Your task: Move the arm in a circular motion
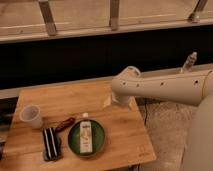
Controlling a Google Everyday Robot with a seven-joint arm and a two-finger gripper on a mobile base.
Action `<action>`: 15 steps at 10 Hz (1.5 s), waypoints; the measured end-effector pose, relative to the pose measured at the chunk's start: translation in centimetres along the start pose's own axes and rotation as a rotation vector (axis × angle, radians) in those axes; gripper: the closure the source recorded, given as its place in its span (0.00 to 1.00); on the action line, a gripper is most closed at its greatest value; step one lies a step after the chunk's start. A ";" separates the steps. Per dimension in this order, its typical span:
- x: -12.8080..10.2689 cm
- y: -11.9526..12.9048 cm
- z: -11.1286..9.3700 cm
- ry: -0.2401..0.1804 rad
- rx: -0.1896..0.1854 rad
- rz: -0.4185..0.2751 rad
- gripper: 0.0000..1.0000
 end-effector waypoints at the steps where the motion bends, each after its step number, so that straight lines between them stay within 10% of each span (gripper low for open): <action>1: 0.0 0.0 0.0 0.000 0.000 0.000 0.20; 12: -0.1 -0.1 0.1 0.000 0.006 -0.004 0.20; 15: -3.5 2.0 0.3 -0.026 0.034 -0.113 0.20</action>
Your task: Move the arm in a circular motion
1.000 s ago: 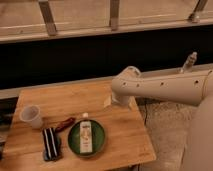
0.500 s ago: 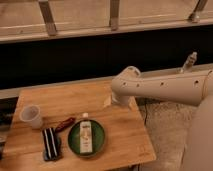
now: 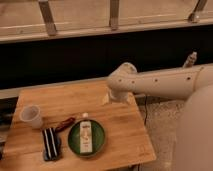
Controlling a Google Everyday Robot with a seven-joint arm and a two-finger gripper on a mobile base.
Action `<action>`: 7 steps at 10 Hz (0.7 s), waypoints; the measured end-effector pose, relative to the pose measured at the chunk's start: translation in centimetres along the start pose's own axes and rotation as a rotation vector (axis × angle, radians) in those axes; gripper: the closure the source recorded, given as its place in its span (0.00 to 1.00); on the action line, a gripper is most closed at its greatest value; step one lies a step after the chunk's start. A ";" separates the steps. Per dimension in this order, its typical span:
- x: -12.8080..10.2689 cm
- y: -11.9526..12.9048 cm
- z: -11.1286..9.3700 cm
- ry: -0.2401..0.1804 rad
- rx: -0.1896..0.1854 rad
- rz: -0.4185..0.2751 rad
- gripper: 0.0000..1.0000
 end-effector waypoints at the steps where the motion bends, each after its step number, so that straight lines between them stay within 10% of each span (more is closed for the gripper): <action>1: -1.5 0.9 0.2 -0.009 0.008 -0.033 0.20; 7: -10.9 13.1 0.7 -0.078 -0.034 -0.303 0.20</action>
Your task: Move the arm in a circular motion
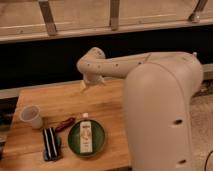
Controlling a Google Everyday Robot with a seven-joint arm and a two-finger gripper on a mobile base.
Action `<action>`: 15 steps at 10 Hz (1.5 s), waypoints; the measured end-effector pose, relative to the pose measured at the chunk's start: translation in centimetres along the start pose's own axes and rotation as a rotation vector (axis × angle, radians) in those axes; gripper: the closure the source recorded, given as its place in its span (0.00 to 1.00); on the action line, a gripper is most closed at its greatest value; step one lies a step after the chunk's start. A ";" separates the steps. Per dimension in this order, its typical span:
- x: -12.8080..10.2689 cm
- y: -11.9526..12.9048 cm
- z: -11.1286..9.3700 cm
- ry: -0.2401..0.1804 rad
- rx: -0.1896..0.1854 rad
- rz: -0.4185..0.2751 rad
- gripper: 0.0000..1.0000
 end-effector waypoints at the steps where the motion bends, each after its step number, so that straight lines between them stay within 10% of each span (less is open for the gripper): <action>1: -0.9 2.1 -0.1 -0.002 -0.017 -0.043 0.20; 4: -0.4 8.5 -1.8 0.007 -0.076 -0.133 0.20; 8: 3.9 10.3 -4.3 0.049 -0.111 -0.140 0.20; 15: 17.8 1.4 -7.4 0.161 -0.068 0.073 0.20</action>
